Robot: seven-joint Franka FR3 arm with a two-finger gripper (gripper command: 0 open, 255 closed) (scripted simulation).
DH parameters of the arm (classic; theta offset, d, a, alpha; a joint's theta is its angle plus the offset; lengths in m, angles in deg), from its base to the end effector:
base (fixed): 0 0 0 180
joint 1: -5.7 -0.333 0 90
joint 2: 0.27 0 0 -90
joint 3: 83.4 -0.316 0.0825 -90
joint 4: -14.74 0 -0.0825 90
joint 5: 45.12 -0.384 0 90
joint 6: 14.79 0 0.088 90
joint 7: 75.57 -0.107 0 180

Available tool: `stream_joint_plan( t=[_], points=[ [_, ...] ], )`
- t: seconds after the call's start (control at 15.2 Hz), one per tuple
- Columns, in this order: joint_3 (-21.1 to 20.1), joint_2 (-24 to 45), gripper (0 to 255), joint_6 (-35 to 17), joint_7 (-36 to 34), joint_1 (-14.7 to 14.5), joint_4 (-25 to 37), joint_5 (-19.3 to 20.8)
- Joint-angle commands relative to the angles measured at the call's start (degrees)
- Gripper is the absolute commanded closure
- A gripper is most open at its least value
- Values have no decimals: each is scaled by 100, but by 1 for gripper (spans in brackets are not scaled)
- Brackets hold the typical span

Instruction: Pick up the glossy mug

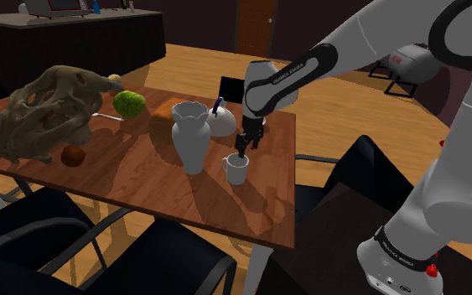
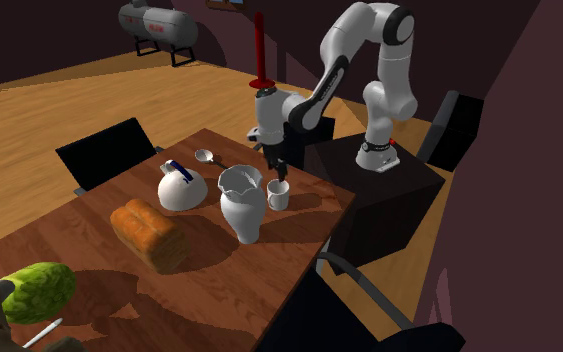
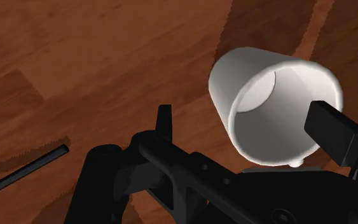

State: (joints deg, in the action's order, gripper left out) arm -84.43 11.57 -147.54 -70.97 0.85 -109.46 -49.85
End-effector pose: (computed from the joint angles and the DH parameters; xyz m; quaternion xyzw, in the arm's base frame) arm 0.5502 0.0582 0.2944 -0.9972 -0.0623 0.0291 0.0310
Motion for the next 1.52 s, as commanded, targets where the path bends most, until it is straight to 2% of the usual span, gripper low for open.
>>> stream_joint_plan(
  t=[0.0, 0.46, 0.59, 0.66, 1.25, 1.45],
  points=[
    [-27, 282, 0, -84, -25, -31, 210, -9],
    [-36, 708, 0, -583, 18, -31, 137, -37],
    [-37, 707, 0, -584, 18, -31, 136, -37],
    [-35, 713, 255, -581, 24, -27, 143, -37],
    [-37, 708, 255, -583, 18, -31, 136, -37],
    [-32, 533, 255, -388, 1, -31, 157, -26]
  ],
)
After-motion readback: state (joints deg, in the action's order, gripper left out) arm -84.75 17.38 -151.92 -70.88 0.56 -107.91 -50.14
